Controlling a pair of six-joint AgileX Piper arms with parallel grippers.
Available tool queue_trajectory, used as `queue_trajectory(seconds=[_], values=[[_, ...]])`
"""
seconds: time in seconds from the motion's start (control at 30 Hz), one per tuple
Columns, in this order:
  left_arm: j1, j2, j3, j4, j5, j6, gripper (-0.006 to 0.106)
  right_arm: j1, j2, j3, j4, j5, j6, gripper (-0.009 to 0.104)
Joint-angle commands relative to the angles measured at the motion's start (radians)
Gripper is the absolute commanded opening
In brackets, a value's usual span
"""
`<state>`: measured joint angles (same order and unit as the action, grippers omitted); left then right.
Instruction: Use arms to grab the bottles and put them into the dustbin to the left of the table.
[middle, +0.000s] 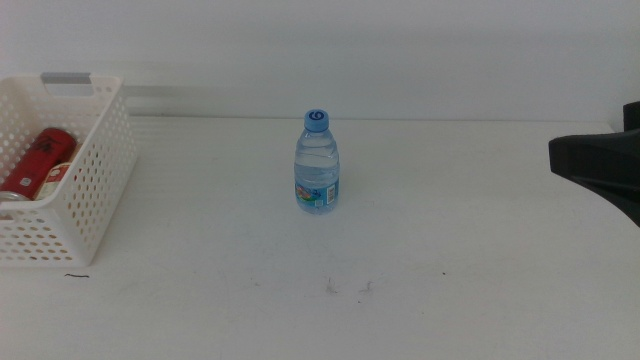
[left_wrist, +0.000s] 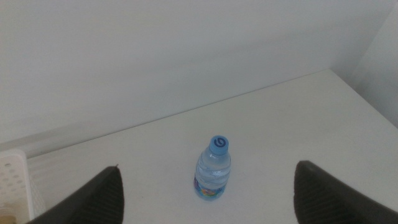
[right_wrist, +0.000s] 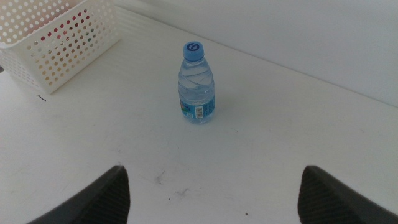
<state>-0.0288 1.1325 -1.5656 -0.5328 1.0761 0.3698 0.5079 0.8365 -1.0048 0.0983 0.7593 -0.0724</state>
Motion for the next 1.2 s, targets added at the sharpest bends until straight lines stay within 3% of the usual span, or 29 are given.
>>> queue_trajectory(seconds=[0.0,0.2,0.33,0.43,0.63,0.87,1.17], values=[[-0.002,-0.002,-0.002,-0.006,-0.012,-0.002,0.094,-0.008,-0.005,-0.008,-0.014,0.0,-0.006,0.087],[-0.002,-0.002,-0.002,-0.006,-0.011,0.007,0.094,-0.008,-0.005,-0.008,-0.014,0.0,-0.006,0.087],[-0.029,-0.002,0.012,0.159,-0.026,0.0,0.094,-0.008,-0.005,-0.008,-0.014,0.0,-0.006,0.087],[-0.137,-0.028,0.112,0.272,-0.034,-0.163,0.094,-0.008,-0.003,-0.008,-0.019,0.0,-0.006,0.087],[-0.421,-0.177,0.602,0.547,-0.612,-0.448,0.094,-0.008,-0.003,-0.008,0.02,-0.002,-0.006,0.087],[-0.49,-0.178,1.043,0.533,-1.114,-0.524,0.094,-0.008,-0.003,-0.008,0.02,-0.002,-0.006,0.087],[-0.49,0.122,1.223,0.627,-1.711,-0.544,0.094,-0.008,-0.003,-0.008,0.02,-0.002,-0.006,0.087]])
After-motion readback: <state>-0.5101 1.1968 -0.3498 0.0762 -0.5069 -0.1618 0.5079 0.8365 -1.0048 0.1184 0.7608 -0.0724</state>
